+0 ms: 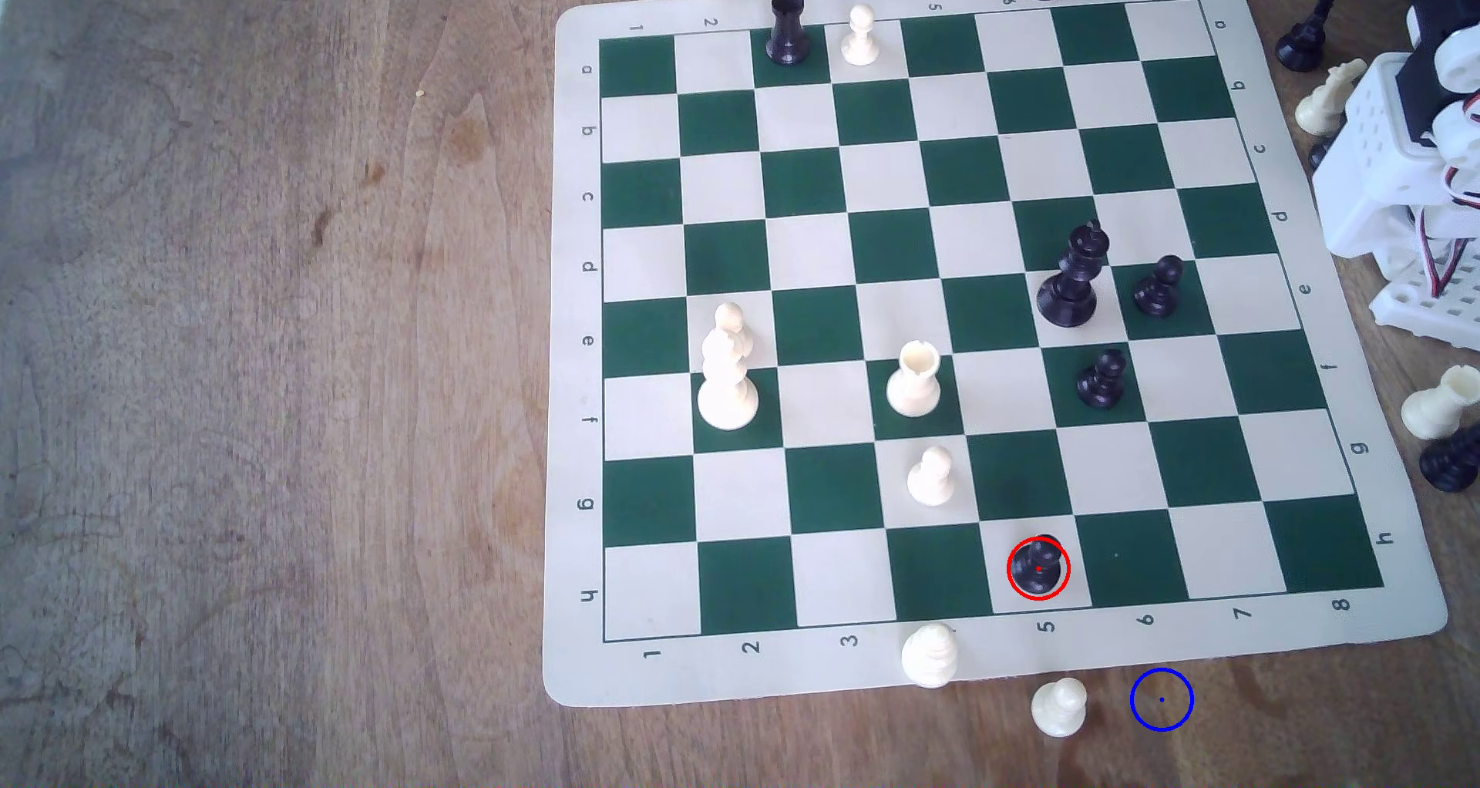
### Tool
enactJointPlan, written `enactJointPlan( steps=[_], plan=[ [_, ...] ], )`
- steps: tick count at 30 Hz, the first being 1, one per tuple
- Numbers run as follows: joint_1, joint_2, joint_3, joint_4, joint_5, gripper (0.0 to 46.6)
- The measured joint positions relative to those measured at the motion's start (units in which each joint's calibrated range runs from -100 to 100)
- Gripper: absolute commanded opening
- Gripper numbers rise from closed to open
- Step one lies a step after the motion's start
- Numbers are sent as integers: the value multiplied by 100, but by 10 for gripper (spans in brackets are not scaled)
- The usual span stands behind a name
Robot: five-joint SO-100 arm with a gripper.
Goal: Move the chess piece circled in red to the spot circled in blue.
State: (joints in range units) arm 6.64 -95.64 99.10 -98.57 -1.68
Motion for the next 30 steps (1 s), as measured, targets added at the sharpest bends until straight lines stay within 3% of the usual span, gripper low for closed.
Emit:
enactJointPlan(
  steps=[8, 14, 17, 18, 20, 23, 30],
  plan=[
    [-752, 0, 0, 1028, -39, 2],
    [-1423, 0, 0, 3538, -34, 2],
    [-1460, 0, 0, 4709, 205, 2],
    [-1460, 0, 0, 5378, 547, 2],
    [-1468, 0, 0, 5968, 840, 2],
    [-1593, 17, 0, 7267, 923, 2],
    [-1689, 50, -90, 9506, 806, 2]
  ],
)
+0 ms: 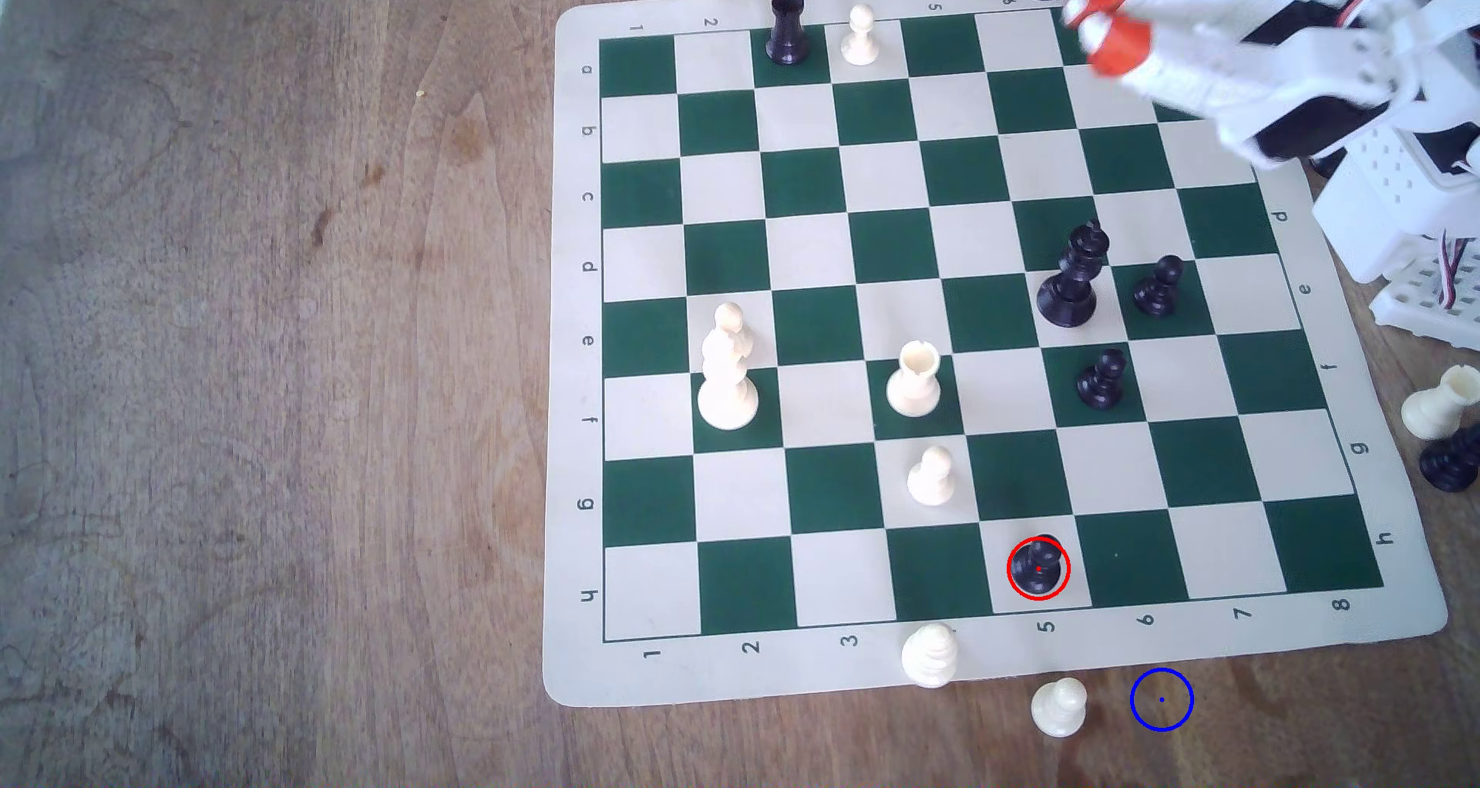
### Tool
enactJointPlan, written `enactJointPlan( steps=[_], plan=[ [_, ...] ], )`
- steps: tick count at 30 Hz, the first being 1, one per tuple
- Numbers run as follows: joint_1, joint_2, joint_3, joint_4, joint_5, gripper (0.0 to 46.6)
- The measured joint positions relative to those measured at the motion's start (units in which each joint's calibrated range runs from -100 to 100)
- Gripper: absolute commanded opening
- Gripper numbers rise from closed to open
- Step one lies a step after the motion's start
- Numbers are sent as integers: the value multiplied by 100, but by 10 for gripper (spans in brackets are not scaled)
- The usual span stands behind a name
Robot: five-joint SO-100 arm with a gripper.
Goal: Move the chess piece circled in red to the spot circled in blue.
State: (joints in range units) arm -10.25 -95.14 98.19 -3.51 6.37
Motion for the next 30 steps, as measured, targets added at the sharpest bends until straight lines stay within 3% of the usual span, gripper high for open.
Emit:
enactJointPlan(
  steps=[4, 6, 8, 9, 10, 12, 17, 18, 20, 30],
  plan=[
    [0, 528, -615, 1482, -142, 7],
    [-66, 1324, -1654, 2598, -527, 21],
    [-133, 1776, -2368, 3259, -762, 26],
    [-192, 2028, -2738, 3586, -879, 66],
    [-354, 2648, -3543, 4311, -1035, 73],
    [-546, 3184, -4148, 4892, -1123, 81],
    [-1254, 4349, -5468, 6064, -1172, 107],
    [-1364, 4541, -5630, 6191, -1172, 156],
    [-1652, 5027, -5838, 6327, -1172, 182],
    [-1925, 5664, -5160, 5769, -1211, 193]
  ],
)
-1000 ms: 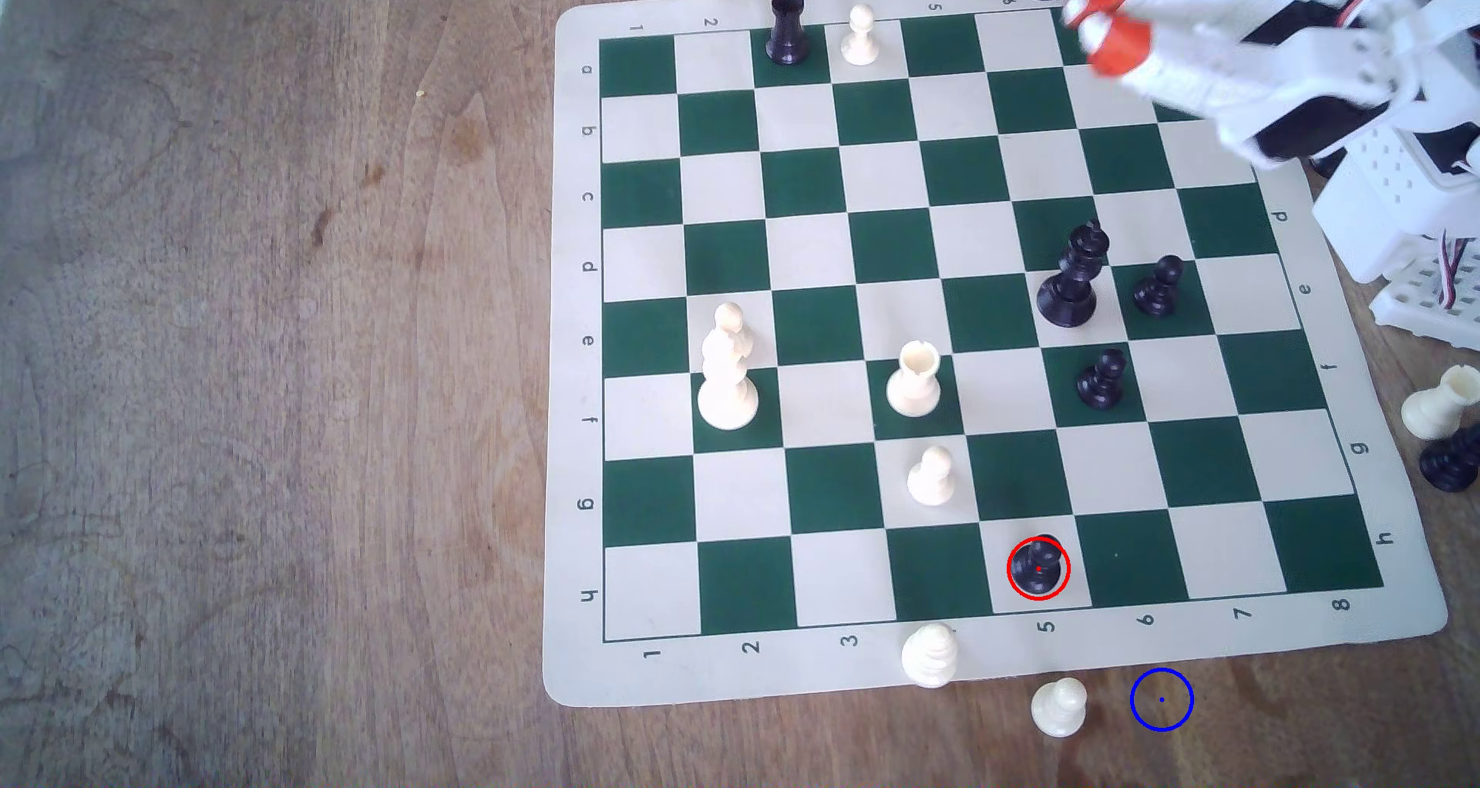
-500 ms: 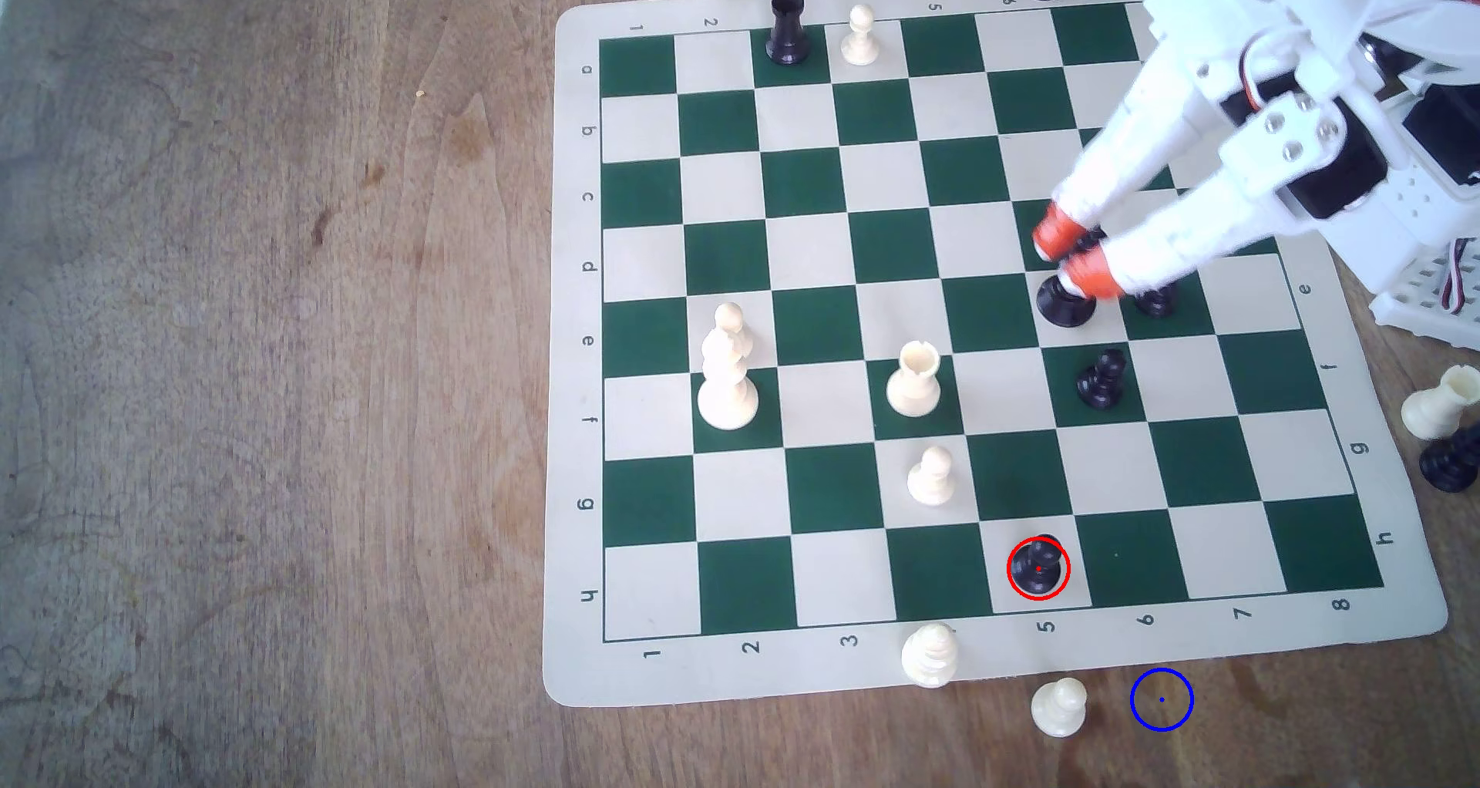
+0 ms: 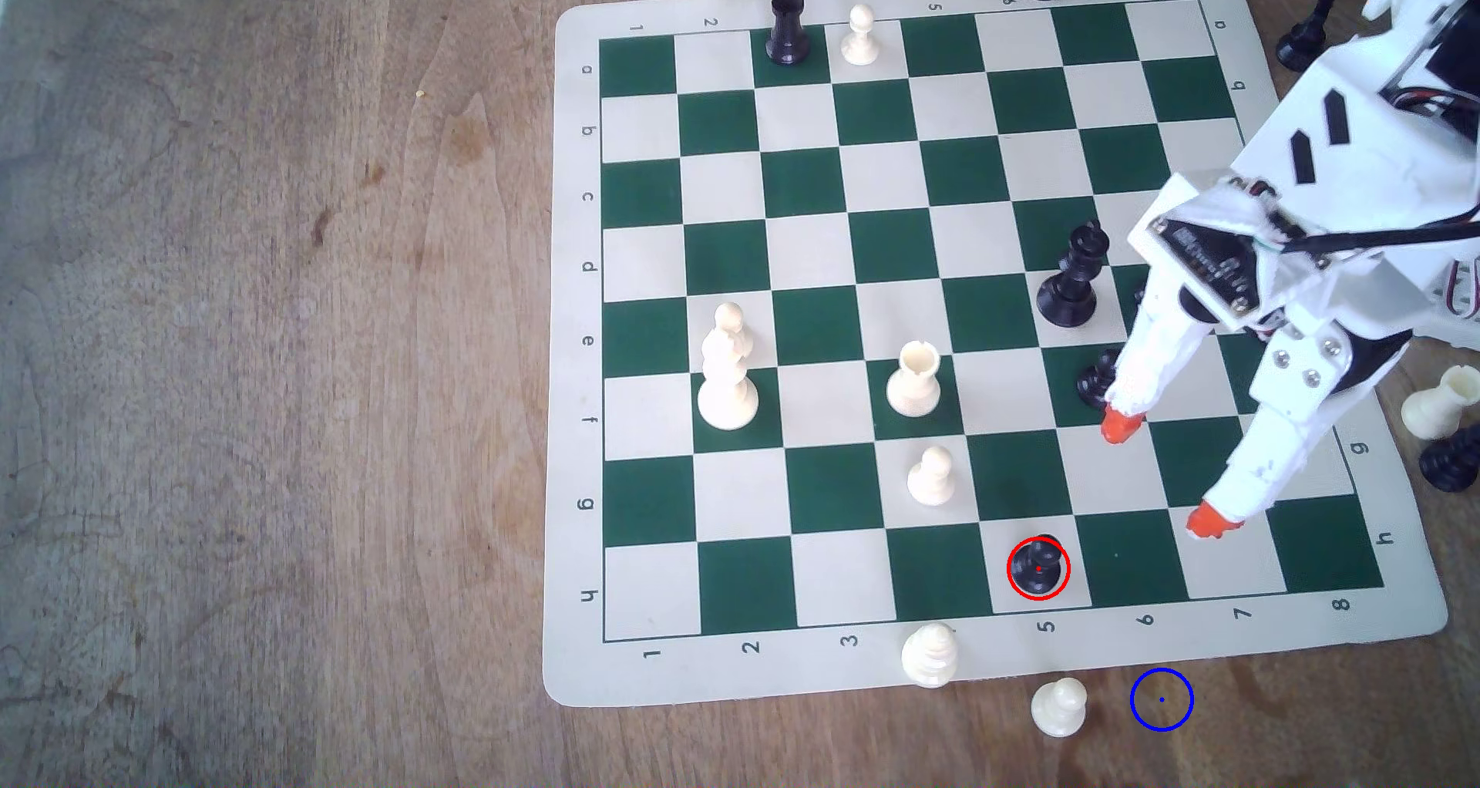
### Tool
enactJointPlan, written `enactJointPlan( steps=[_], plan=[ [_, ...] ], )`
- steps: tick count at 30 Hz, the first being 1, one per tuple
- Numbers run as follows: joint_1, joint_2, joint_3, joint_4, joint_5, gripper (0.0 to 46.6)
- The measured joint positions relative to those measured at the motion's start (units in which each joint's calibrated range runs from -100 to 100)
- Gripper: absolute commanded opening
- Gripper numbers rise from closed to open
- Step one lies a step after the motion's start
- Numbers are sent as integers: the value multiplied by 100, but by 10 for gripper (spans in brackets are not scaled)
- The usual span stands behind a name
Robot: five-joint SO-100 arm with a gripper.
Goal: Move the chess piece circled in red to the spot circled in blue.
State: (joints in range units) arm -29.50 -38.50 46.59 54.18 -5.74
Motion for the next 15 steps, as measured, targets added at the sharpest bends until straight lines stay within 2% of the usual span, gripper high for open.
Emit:
enactJointPlan(
  steps=[4, 15],
  plan=[
    [-44, 226, 551, -486, 0, 188],
    [-37, 1751, 524, -1187, 0, 177]
  ],
)
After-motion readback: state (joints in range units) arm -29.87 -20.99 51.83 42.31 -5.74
